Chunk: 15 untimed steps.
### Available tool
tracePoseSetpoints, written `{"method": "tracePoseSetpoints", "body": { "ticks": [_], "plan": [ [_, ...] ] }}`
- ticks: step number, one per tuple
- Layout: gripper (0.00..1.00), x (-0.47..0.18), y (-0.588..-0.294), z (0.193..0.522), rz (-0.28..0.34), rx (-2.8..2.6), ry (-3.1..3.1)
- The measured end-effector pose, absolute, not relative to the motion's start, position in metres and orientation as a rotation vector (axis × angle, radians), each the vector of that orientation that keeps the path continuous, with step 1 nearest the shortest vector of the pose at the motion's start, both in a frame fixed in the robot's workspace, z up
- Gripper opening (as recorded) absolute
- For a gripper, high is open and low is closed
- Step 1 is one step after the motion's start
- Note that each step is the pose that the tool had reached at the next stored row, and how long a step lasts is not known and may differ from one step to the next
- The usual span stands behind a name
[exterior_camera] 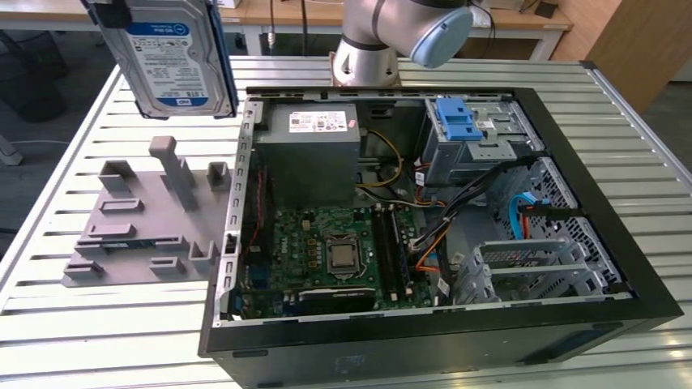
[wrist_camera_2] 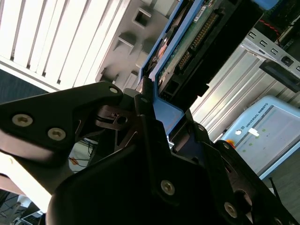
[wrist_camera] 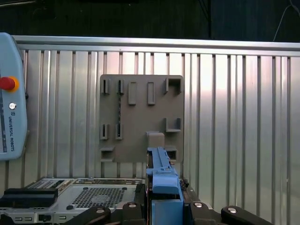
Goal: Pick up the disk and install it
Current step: 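Pick up the disk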
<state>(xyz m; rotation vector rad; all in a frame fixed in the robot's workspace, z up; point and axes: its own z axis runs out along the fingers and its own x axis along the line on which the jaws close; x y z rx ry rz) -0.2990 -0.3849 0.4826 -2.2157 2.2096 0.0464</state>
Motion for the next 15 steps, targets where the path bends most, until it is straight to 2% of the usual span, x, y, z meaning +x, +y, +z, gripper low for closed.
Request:
{"method": "tracePoseSetpoints", "body": {
  "ticks": [15],
  "plan": [
    [0.36, -0.2957, -0.3849, 0.4826, 0.046, -2.216, 2.21]
  ]
}}
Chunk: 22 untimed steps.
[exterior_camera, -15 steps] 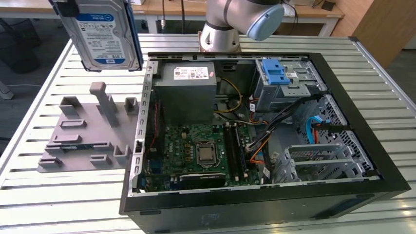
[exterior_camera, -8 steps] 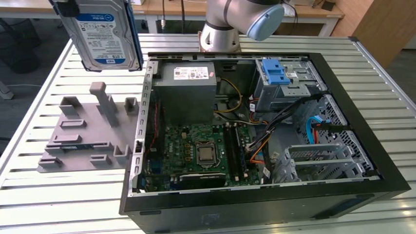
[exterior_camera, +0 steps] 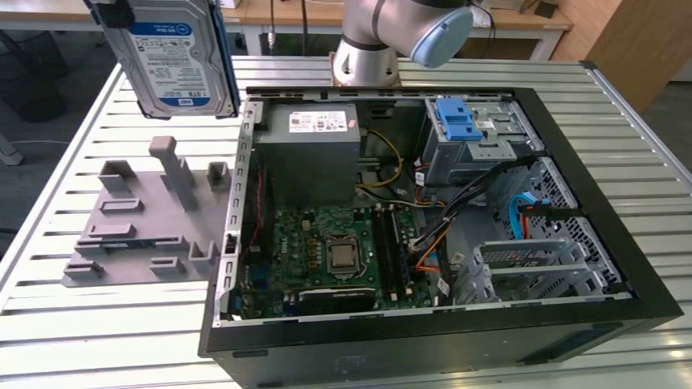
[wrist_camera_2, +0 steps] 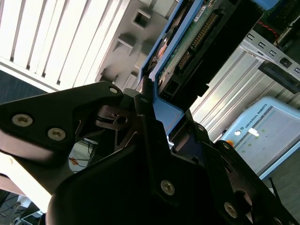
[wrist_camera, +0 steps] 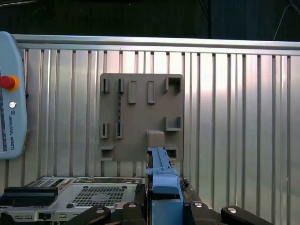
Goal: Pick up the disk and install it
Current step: 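Pick up the disk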
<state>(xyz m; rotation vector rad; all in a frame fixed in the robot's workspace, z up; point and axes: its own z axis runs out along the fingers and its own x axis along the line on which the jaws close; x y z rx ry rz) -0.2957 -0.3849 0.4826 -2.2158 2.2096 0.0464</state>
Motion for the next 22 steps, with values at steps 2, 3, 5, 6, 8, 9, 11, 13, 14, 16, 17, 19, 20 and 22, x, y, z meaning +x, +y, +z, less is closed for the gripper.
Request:
{"method": "tracePoseSetpoints", "body": {
  "ticks": [2, 3, 5, 6, 8, 9, 11, 13, 14, 16, 17, 19, 20, 22],
  "plan": [
    [0.36, -0.293, -0.385, 0.483, 0.046, -2.216, 2.21],
    [0.36, -0.291, -0.385, 0.483, 0.046, -2.216, 2.21],
    [0.36, -0.287, -0.385, 0.483, 0.046, -2.216, 2.21],
    [0.36, -0.285, -0.385, 0.483, 0.046, -2.216, 2.21],
    [0.36, -0.28, -0.385, 0.483, 0.046, -2.216, 2.21],
    [0.36, -0.277, -0.385, 0.483, 0.046, -2.216, 2.21],
    [0.36, -0.272, -0.385, 0.483, 0.046, -2.216, 2.21],
    [0.36, -0.265, -0.385, 0.483, 0.047, -2.216, 2.21],
    [0.36, -0.262, -0.385, 0.483, 0.047, -2.216, 2.21],
    [0.36, -0.261, -0.387, 0.483, 0.047, -2.216, 2.21],
    [0.36, -0.26, -0.389, 0.483, 0.047, -2.216, 2.21],
    [0.36, -0.26, -0.394, 0.482, 0.047, -2.216, 2.21],
    [0.36, -0.26, -0.397, 0.482, 0.047, -2.216, 2.21],
    [0.36, -0.26, -0.403, 0.482, 0.047, -2.216, 2.21]
  ]
}}
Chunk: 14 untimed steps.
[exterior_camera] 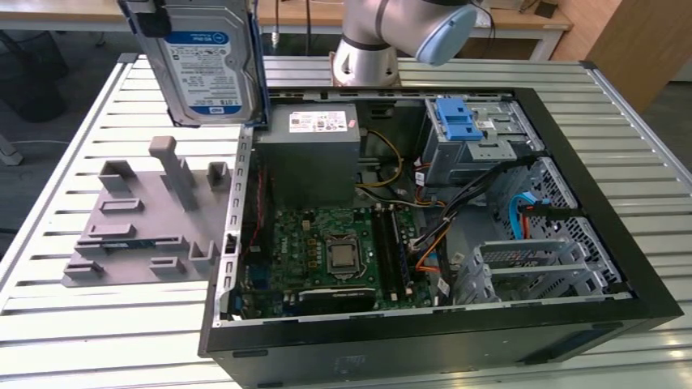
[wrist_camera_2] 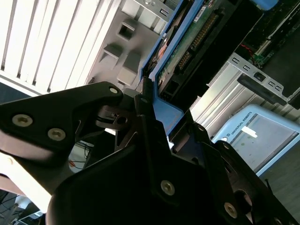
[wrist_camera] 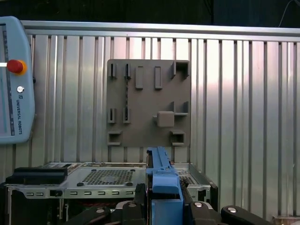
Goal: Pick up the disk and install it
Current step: 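Pick up the disk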
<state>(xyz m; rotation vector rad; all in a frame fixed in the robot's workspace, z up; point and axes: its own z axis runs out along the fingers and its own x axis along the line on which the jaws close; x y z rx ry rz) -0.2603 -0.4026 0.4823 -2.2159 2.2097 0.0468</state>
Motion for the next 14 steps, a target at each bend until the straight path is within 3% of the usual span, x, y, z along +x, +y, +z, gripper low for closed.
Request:
{"method": "tracePoseSetpoints", "body": {
  "ticks": [14],
  "plan": [
    [0.36, -0.232, -0.413, 0.481, 0.047, -2.216, 2.21]
  ]
}}
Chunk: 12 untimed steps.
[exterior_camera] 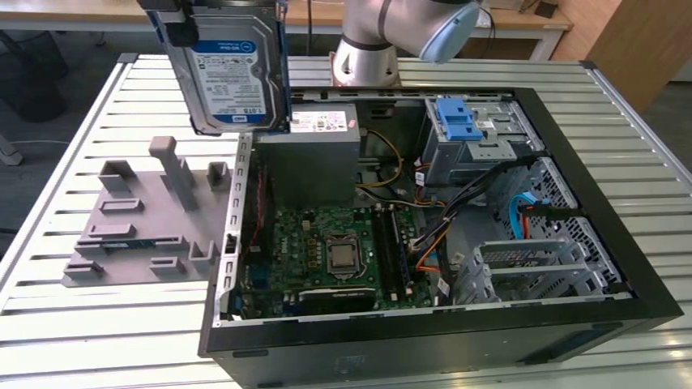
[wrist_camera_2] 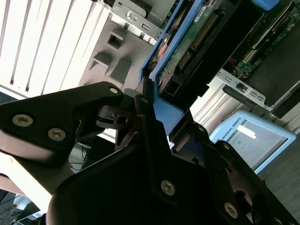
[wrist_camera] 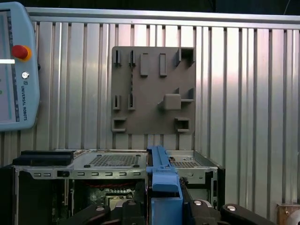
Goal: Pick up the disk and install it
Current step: 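Pick up the disk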
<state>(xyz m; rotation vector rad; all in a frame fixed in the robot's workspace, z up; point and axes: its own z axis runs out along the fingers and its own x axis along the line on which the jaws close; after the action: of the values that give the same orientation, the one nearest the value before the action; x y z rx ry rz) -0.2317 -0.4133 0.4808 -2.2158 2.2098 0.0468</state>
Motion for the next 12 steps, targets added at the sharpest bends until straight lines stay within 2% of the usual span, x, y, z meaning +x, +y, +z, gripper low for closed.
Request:
{"method": "tracePoseSetpoints", "body": {
  "ticks": [12],
  "plan": [
    [0.36, -0.2291, -0.4133, 0.4807, 0.047, -2.216, 2.21]
  ]
}}
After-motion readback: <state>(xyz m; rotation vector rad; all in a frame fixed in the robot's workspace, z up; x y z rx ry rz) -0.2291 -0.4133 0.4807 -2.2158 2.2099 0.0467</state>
